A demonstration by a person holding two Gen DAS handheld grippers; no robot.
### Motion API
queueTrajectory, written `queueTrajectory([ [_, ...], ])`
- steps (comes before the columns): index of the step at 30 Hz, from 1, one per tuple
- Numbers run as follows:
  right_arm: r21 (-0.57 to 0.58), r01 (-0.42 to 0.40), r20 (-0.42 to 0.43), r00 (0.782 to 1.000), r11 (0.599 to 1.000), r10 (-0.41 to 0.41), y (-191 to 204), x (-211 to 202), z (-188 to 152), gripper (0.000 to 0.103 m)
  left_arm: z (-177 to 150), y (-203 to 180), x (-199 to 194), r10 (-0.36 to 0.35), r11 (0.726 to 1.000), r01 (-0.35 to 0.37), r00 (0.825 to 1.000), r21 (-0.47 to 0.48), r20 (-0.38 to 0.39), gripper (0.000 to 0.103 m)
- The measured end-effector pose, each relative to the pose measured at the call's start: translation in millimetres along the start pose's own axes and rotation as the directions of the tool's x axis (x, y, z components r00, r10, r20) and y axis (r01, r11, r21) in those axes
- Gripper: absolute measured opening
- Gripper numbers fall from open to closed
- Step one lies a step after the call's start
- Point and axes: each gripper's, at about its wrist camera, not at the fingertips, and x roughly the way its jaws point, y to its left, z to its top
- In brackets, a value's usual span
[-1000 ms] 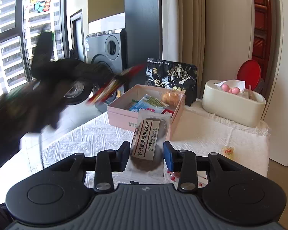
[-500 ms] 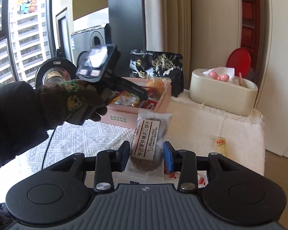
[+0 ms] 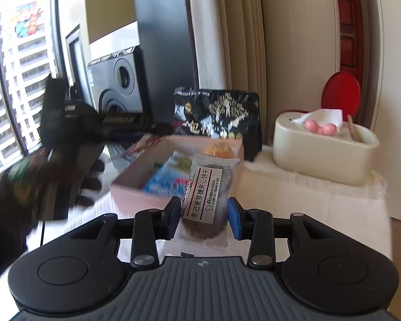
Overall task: Organize snacks
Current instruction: 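Carry the chicken bag and biscuit packet over the pink box and open both tools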
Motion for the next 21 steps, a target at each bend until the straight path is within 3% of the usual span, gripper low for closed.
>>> queueTrajectory([
  [3, 0.033, -0.017, 0.002, 1.0, 0.999, 0.017, -0.9, 29.0, 22.0, 0.037, 13.8, 7.6, 3.3, -0.047, 0.996, 0.047, 0.999, -0.081, 0.004, 0.091],
  [5, 0.051, -0.035, 0.01, 0.999, 0.998, 0.034, -0.5, 50.9, 36.5, 0.038, 26.7, 3.6, 7.4, -0.068, 0.995, 0.069, 0.997, -0.078, 0.019, 0.091],
  [7, 0.024, -0.067, 0.011, 0.998, 0.997, 0.066, 1.7, 72.8, 45.0, 0.047, 37.1, -1.3, 10.2, -0.083, 0.994, 0.086, 0.995, -0.061, 0.048, 0.091],
  [8, 0.003, -0.054, -0.011, 0.998, 0.999, 0.054, 3.5, 82.5, 46.9, 0.059, 39.5, -2.9, 12.9, -0.09, 0.994, 0.092, 0.995, -0.06, 0.044, 0.091],
  [11, 0.0, -0.021, -0.031, 0.999, 1.0, 0.021, 1.4, 85.7, 37.0, 0.06, 30.8, -4.4, 37.1, -0.115, 0.992, 0.11, 0.989, -0.057, -0.09, 0.091],
  [12, 0.005, -0.038, -0.036, 0.999, 0.999, 0.038, -1.9, 80.0, 30.1, 0.06, 23.0, -7.2, 49.6, -0.092, 0.996, 0.091, 0.982, -0.017, -0.166, 0.091],
  [14, -0.003, -0.043, -0.04, 0.998, 0.999, 0.043, -8.7, 65.3, 13.9, 0.064, 3.2, -19.1, 72.4, 0.079, 0.987, -0.036, 0.958, 0.155, -0.277, 0.092],
  [15, -0.021, -0.03, -0.041, 0.999, 0.999, 0.029, -11.2, 57.7, 4.9, 0.066, -4.3, -23.3, 76.9, 0.169, 0.97, -0.115, 0.952, 0.212, -0.255, 0.091],
  [16, -0.045, -0.009, -0.042, 0.999, 0.999, 0.007, -13.8, 50.3, -3.7, 0.067, -7.3, -23.4, 76.5, 0.208, 0.963, -0.162, 0.955, 0.215, -0.211, 0.091],
  [19, -0.117, 0.08, -0.037, 0.996, 0.99, -0.085, -23.6, 30.7, -29.3, 0.067, -3.7, -14.5, 63.1, 0.199, 0.978, -0.192, 0.976, 0.083, -0.091, 0.092],
  [21, -0.158, 0.136, -0.037, 0.989, 0.978, -0.143, -31.4, 19.9, -44.4, 0.069, -3.1, -24.4, 60.8, 0.215, 0.968, -0.203, 0.974, 0.145, -0.069, 0.092],
])
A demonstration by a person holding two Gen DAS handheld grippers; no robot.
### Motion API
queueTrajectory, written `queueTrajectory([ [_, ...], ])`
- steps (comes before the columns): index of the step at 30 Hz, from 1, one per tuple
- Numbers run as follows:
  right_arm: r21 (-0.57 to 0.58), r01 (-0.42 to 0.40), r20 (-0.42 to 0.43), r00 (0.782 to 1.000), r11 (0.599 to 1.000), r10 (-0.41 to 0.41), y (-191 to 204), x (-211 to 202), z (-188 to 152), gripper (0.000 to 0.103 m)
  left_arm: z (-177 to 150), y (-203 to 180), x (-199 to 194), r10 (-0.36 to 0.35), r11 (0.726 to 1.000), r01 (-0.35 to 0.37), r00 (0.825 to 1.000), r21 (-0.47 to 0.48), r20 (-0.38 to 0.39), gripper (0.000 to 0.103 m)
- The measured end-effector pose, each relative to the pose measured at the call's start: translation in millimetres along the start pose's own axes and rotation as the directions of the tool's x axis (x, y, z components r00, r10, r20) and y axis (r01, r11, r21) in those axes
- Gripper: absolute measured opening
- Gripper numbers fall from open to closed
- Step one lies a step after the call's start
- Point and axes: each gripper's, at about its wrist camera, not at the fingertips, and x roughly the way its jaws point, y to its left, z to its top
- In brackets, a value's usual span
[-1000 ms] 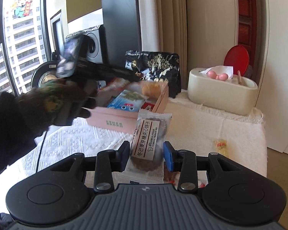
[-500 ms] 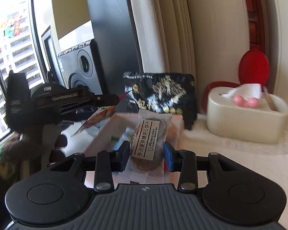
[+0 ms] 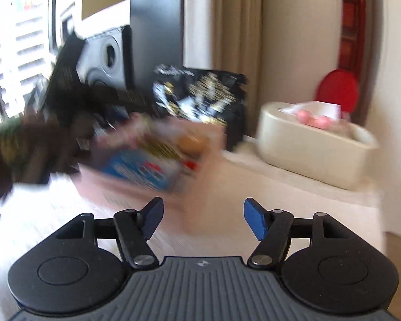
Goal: Organize snacks
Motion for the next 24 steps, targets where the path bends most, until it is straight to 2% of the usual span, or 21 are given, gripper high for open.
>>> queueTrajectory([
  [1, -0.012, 0.025, -0.006, 1.0, 1.0, -0.025, -4.7, -3.7, -7.4, 0.069, -0.2, -9.2, 0.0, -0.015, 0.998, 0.017, 0.999, 0.067, -0.029, 0.092],
  [2, -0.013, 0.043, -0.017, 0.999, 0.999, -0.043, -9.1, -5.5, -13.6, 0.07, -1.6, -17.4, 6.8, -0.049, 0.989, 0.062, 0.994, 0.133, -0.1, 0.092],
  [3, -0.003, 0.046, -0.032, 0.998, 0.999, -0.046, -14.4, -6.1, -19.6, 0.07, -5.8, -25.2, 13.9, -0.084, 0.977, 0.117, 0.98, 0.177, -0.183, 0.093],
  [4, 0.017, 0.044, -0.049, 0.998, 0.999, -0.043, -19.4, -6.3, -24.6, 0.07, -9.5, -28.1, 17.5, -0.089, 0.976, 0.127, 0.975, 0.179, -0.203, 0.093],
  [5, 0.042, 0.043, -0.066, 0.997, 0.998, -0.04, -24.5, -6.3, -28.9, 0.07, -10.2, -26.5, 16.2, -0.076, 0.983, 0.104, 0.981, 0.152, -0.179, 0.093],
  [8, 0.102, 0.047, -0.089, 0.995, 0.994, -0.038, -31.2, -5.1, -39.4, 0.07, -0.5, -4.5, -1.5, -0.069, 0.996, 0.069, 0.998, -0.057, -0.003, 0.09],
  [9, 0.111, 0.045, -0.09, 0.995, 0.993, -0.035, -31.9, -7.1, -42.1, 0.07, 3.9, 1.6, -6.1, -0.058, 0.993, 0.061, 0.998, -0.106, 0.027, 0.089],
  [10, 0.115, 0.043, -0.091, 0.995, 0.992, -0.032, -32.2, -13.4, -45.7, 0.07, 8.5, 3.5, -7.0, -0.056, 0.992, 0.057, 0.998, -0.113, 0.016, 0.089],
  [11, 0.114, 0.041, -0.093, 0.995, 0.993, -0.03, -31.9, -15.3, -48.6, 0.07, 12.1, 1.4, -3.5, -0.074, 0.994, 0.071, 0.997, -0.085, -0.035, 0.089],
  [13, 0.104, 0.04, -0.098, 0.995, 0.994, -0.029, -32.8, -14.9, -52.2, 0.07, 13.3, -2.2, 4.7, -0.127, 0.992, 0.121, 0.982, -0.045, -0.14, 0.087],
  [16, 0.104, 0.051, -0.097, 0.994, 0.993, -0.041, -34.5, -12.6, -53.8, 0.07, 3.3, -3.6, -13.8, -0.128, 0.991, 0.124, 0.986, -0.044, -0.106, 0.087],
  [20, 0.142, 0.047, -0.096, 0.995, 0.989, -0.033, -41.3, -16.0, -57.1, 0.07, -19.2, -15.9, -51.2, -0.178, 0.984, 0.177, 0.983, -0.019, -0.038, 0.087],
  [22, 0.148, 0.022, -0.095, 0.995, 0.989, -0.008, -43.1, -20.8, -59.9, 0.071, -39.8, -32.1, -72.0, -0.216, 0.975, 0.216, 0.976, 0.043, -0.025, 0.087],
  [24, 0.147, -0.006, -0.097, 0.995, 0.989, 0.02, -44.5, -24.2, -63.3, 0.071, -60.5, -51.6, -86.7, -0.275, 0.955, 0.28, 0.96, 0.097, -0.06, 0.087],
])
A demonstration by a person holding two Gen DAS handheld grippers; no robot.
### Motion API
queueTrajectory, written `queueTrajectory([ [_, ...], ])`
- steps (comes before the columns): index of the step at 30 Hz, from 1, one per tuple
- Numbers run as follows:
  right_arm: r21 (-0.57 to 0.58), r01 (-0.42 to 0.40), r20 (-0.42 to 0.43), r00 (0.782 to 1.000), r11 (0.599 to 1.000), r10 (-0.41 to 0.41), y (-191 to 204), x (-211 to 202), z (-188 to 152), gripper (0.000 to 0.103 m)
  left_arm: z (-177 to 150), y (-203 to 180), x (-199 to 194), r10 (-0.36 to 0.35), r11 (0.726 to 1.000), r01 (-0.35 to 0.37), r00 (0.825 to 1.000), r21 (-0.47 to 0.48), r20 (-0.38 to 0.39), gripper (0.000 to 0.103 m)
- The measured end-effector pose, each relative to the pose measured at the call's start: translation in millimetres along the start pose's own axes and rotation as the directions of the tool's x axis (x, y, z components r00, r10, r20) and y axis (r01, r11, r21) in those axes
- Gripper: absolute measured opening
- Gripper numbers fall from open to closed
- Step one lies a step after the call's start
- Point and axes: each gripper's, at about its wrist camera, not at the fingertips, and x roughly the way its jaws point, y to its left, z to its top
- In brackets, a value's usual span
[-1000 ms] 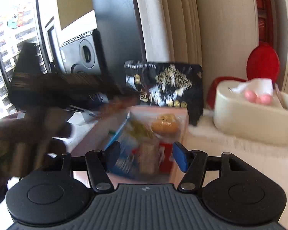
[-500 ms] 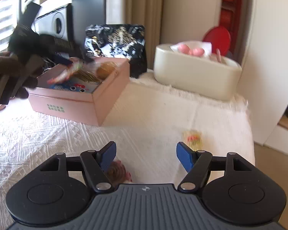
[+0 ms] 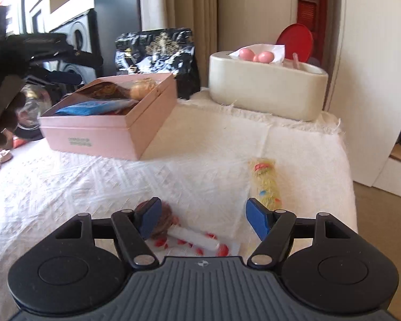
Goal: Organize snacks
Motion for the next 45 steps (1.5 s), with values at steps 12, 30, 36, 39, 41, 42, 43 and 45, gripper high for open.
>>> queueTrajectory([
  [12, 0.171, 0.061, -0.033, 0.998, 0.983, -0.056, -34.7, 3.9, -10.7, 0.041, -85.2, -73.5, 30.7, -0.044, 0.989, 0.08, 0.962, 0.124, -0.269, 0.077],
  [30, 0.085, -0.018, 0.03, 0.999, 0.996, 0.015, -10.9, -17.2, -16.2, 0.067, -87.1, -67.5, 20.6, 0.018, 0.995, 0.008, 0.962, 0.096, -0.272, 0.077],
  [36, 0.114, 0.133, 0.025, 0.99, 0.984, -0.137, -42.2, 21.0, -0.4, 0.067, -91.3, -70.2, 23.6, -0.056, 0.997, 0.071, 0.952, 0.038, -0.3, 0.074],
  [39, 0.133, 0.136, -0.023, 0.991, 0.982, -0.135, -51.8, 40.3, 0.4, 0.048, -92.3, -70.4, 21.6, -0.109, 0.993, 0.118, 0.943, 0.01, -0.314, 0.066],
  [41, 0.115, 0.118, -0.021, 0.993, 0.986, -0.117, -47.6, 37.1, -1.8, 0.043, -92.4, -66.3, 20.7, -0.125, 0.992, 0.126, 0.942, -0.017, -0.313, 0.062],
  [42, 0.112, 0.089, -0.028, 0.996, 0.99, -0.086, -44.7, 33.6, -3.0, 0.041, -91.6, -63.2, 20.6, -0.124, 0.992, 0.121, 0.943, -0.03, -0.307, 0.061],
  [43, 0.124, 0.051, -0.035, 0.998, 0.991, -0.047, -42.0, 29.7, -4.9, 0.041, -90.7, -60.4, 20.6, -0.12, 0.993, 0.113, 0.946, -0.042, -0.3, 0.061],
  [45, 0.146, -0.031, -0.048, 0.998, 0.989, 0.038, -35.0, 20.4, -10.2, 0.041, -88.7, -54.9, 21.5, -0.113, 0.993, 0.098, 0.951, -0.068, -0.286, 0.061],
])
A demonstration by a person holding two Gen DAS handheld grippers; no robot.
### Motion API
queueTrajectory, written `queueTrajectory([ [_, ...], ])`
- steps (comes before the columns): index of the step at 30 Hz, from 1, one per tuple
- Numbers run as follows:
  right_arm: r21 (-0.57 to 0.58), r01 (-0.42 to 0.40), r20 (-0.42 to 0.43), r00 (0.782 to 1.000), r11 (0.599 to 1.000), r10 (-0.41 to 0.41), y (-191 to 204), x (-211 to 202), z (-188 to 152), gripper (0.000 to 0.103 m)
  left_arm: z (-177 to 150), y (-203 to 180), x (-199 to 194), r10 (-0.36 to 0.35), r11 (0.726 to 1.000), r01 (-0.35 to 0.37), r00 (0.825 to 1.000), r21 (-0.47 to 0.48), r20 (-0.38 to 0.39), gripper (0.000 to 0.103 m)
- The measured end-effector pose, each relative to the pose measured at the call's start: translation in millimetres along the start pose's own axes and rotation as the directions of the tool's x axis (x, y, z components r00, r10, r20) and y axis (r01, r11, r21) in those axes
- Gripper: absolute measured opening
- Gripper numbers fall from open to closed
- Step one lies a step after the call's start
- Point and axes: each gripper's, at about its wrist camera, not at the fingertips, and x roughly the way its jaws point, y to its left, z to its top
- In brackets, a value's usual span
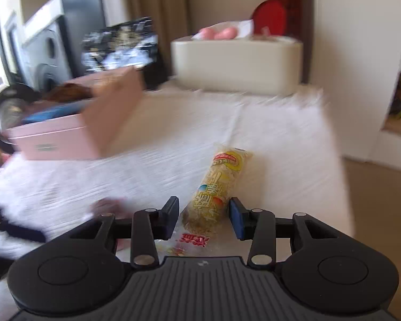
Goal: Organize snacks
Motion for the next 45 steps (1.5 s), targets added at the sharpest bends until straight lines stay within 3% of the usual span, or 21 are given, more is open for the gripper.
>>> queueTrajectory([
  [6, -0.007, -0.195, -0.053, 0.98, 0.981, 0.194, 37.9, -25.0, -19.6, 0.039, 5.9, 5.5, 3.6, 0.006, 0.998, -0.005, 1.0, -0.065, 0.013, 0.058],
  [8, -0.047, -0.214, -0.068, 0.975, 0.976, 0.211, 52.5, -28.2, -27.2, 0.039, 10.5, 5.0, 6.8, 0.004, 0.996, -0.003, 1.0, -0.084, 0.018, 0.063],
  [11, -0.091, -0.153, -0.044, 0.988, 0.984, 0.15, 62.5, -33.5, -34.6, 0.039, 19.3, 4.9, 15.4, 0.014, 0.996, -0.012, 0.999, -0.086, 0.029, 0.063],
  [15, -0.023, -0.05, 0.039, 0.998, 0.998, 0.051, 45.7, -49.2, -33.3, 0.034, 27.8, -5.7, 30.9, 0.086, 0.996, -0.086, 0.996, -0.014, 0.037, 0.063],
  [19, -0.002, 0.104, 0.162, 0.982, 0.995, -0.102, 31.7, -63.8, -36.2, 0.034, 30.2, -24.4, 47.0, 0.188, 0.974, -0.195, 0.98, 0.12, 0.063, 0.062],
  [22, 0.065, 0.107, 0.141, 0.983, 0.992, -0.116, 17.6, -55.7, -41.9, 0.038, 25.0, -34.0, 53.1, 0.234, 0.948, -0.243, 0.97, 0.206, 0.066, 0.062],
  [24, 0.119, 0.099, 0.116, 0.987, 0.988, -0.113, 7.6, -47.2, -47.8, 0.054, 19.3, -38.0, 50.7, 0.246, 0.934, -0.253, 0.968, 0.254, 0.059, 0.062],
  [26, 0.159, 0.094, 0.116, 0.987, 0.983, -0.113, 1.1, -46.1, -50.2, 0.058, 14.2, -40.2, 46.2, 0.262, 0.917, -0.265, 0.964, 0.298, 0.051, 0.063],
  [27, 0.171, 0.096, 0.126, 0.985, 0.981, -0.119, -0.5, -46.3, -50.2, 0.067, 10.9, -40.4, 43.9, 0.272, 0.907, -0.273, 0.961, 0.32, 0.048, 0.064],
  [32, 0.216, 0.086, 0.13, 0.985, 0.973, -0.116, -7.4, -44.5, -52.0, 0.069, 4.3, -28.6, 26.4, 0.334, 0.883, -0.334, 0.941, 0.329, 0.06, 0.064],
  [35, 0.218, 0.086, 0.131, 0.985, 0.972, -0.117, -6.9, -43.8, -51.7, 0.07, 9.1, -14.4, 18.9, 0.37, 0.887, -0.374, 0.927, 0.271, 0.069, 0.062],
  [36, 0.218, 0.086, 0.131, 0.985, 0.972, -0.116, -6.9, -43.9, -51.7, 0.07, 11.1, -10.1, 16.7, 0.36, 0.9, -0.364, 0.931, 0.239, 0.062, 0.059],
  [38, 0.221, 0.085, 0.132, 0.984, 0.972, -0.116, -6.8, -43.4, -52.0, 0.07, 15.9, -2.3, 14.9, 0.277, 0.948, -0.278, 0.961, 0.155, 0.028, 0.059],
  [40, 0.22, 0.087, 0.131, 0.984, 0.972, -0.118, -6.1, -43.1, -52.3, 0.07, 19.8, -1.6, 17.9, 0.195, 0.976, -0.195, 0.981, 0.097, 0.008, 0.06],
  [45, 0.212, 0.093, 0.127, 0.984, 0.973, -0.121, -4.1, -41.8, -51.3, 0.072, 28.0, -18.8, 41.0, 0.188, 0.974, -0.19, 0.982, 0.12, 0.021, 0.06],
])
